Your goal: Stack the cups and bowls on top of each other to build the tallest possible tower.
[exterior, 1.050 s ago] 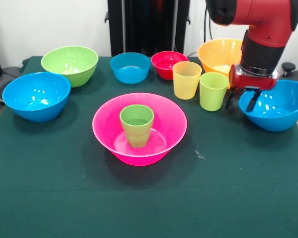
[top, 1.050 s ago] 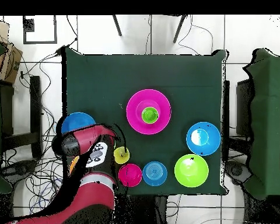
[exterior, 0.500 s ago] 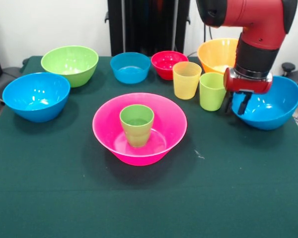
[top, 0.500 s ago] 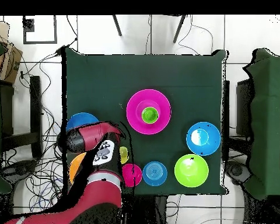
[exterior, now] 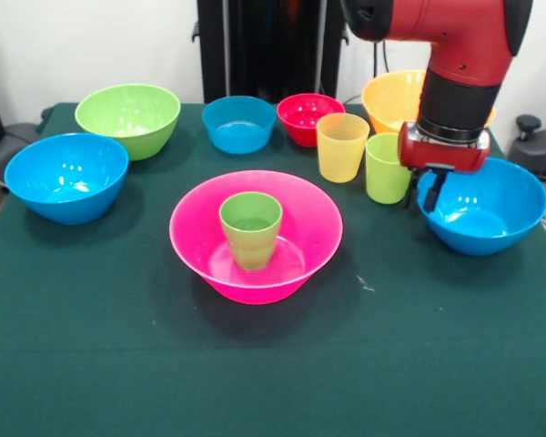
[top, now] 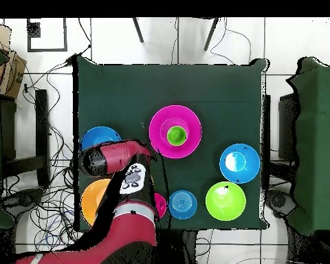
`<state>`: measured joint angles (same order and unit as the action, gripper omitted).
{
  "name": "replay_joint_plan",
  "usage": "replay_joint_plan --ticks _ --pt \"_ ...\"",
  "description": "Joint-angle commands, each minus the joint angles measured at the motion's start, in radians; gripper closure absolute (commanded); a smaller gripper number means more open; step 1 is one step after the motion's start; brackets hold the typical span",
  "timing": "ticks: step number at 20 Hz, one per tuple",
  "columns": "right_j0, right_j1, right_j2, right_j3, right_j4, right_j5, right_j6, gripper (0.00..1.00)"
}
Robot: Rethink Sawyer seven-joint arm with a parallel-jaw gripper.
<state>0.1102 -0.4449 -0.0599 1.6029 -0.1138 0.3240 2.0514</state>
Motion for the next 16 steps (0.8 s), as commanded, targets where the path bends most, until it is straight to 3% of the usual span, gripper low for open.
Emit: replay_joint_plan --ticks 1,7,12,16 --pt "-0.055 0.018 0.078 0.031 0.011 -0.005 0.087 1.00" --pt "-0.096 -0.020 0.089 0.013 0.024 0.055 0.067 1.00" --pt "-0.113 -0.105 0.117 0.010 0.071 0.170 0.064 1.00" --pt "-0.140 -0.159 0.156 0.052 0.091 0.206 0.042 1.00"
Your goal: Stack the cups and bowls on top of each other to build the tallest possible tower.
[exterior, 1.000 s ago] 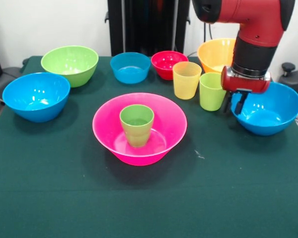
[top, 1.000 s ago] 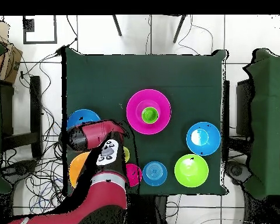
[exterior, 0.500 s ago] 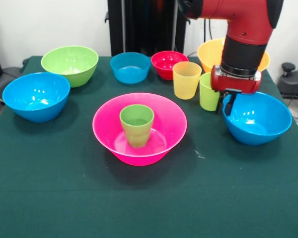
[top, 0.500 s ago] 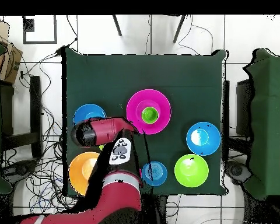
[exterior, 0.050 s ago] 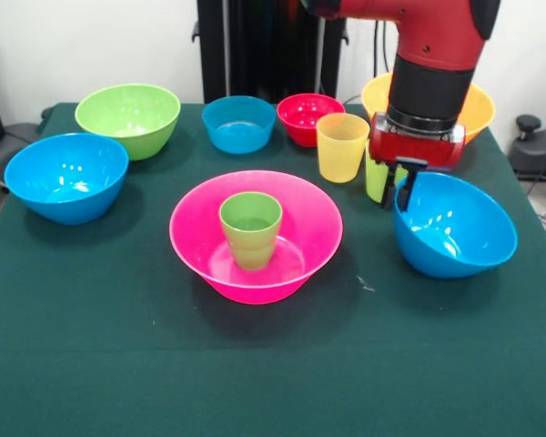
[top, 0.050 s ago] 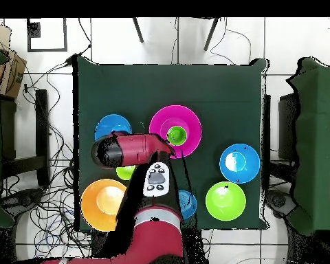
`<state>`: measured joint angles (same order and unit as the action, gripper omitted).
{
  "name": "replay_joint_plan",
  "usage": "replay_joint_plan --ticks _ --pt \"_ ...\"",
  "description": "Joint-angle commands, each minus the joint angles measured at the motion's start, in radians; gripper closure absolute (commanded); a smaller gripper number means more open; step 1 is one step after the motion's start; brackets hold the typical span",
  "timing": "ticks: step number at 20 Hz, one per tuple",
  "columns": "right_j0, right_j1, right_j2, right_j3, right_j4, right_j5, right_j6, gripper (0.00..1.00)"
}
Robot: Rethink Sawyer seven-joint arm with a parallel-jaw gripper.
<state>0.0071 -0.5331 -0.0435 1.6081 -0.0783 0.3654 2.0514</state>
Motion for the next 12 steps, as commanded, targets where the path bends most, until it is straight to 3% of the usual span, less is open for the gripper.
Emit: replay_joint_plan --ticks 1,12 --pt "-0.048 -0.086 0.153 0.061 0.063 0.172 0.035 1.00" --pt "-0.038 -0.172 0.177 0.100 0.123 0.264 0.062 1.00"
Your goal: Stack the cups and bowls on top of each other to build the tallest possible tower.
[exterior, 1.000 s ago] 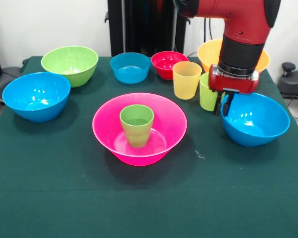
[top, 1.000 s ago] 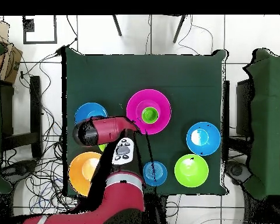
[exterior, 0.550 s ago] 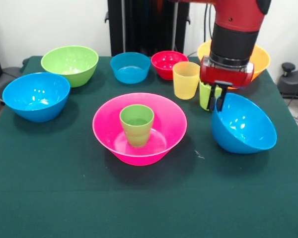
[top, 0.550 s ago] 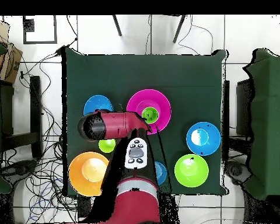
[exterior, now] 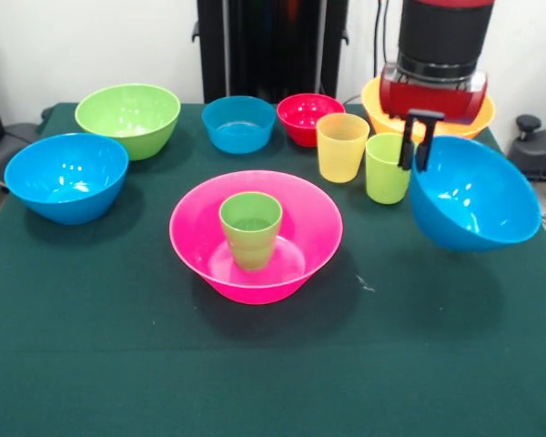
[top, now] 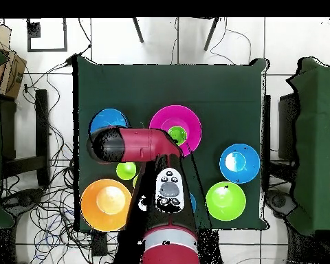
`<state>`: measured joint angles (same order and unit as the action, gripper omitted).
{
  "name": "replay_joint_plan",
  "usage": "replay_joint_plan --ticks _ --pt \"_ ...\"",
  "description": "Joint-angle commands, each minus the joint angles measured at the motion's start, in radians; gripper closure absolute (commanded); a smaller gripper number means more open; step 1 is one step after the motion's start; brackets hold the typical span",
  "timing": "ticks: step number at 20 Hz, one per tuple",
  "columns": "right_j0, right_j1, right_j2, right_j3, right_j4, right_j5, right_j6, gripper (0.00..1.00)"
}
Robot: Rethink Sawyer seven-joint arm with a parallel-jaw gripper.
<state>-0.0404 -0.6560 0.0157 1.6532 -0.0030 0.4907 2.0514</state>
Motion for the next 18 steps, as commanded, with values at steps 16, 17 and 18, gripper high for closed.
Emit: replay_joint_plan --ticks 16,17,18 --pt "-0.173 -0.096 0.159 0.014 -0.025 0.240 -0.166 1.00" --pt "-0.187 -0.096 0.170 0.014 -0.028 0.246 -0.176 1.00" --pt "-0.201 -0.095 0.181 0.016 -0.032 0.246 -0.183 1.00"
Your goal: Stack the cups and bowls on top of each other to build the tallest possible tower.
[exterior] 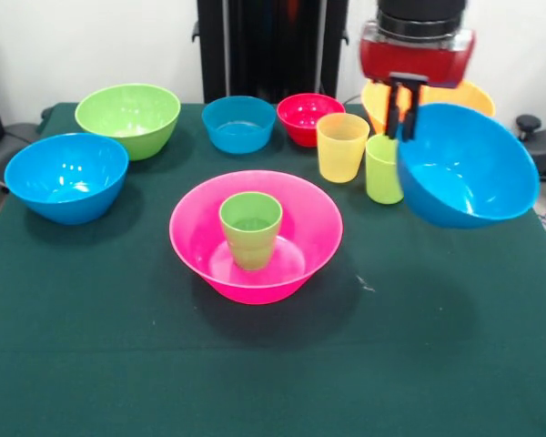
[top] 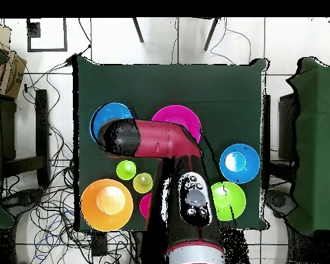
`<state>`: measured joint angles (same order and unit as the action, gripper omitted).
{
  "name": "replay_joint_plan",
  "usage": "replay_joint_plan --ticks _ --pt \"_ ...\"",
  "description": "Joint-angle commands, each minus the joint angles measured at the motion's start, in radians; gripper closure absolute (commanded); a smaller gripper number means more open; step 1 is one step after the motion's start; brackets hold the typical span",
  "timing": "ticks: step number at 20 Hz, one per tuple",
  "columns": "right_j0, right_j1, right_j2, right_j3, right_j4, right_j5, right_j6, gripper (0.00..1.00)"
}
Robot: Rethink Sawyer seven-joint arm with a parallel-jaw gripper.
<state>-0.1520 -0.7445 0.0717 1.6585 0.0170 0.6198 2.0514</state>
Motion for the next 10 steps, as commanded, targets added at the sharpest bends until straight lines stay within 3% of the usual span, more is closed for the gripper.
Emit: replay_joint_plan --ticks 1,10 --pt "-0.103 -0.005 0.137 0.012 -0.054 0.117 -0.193 1.00" --pt "-0.190 0.019 0.222 0.019 -0.083 0.098 -0.215 1.00"
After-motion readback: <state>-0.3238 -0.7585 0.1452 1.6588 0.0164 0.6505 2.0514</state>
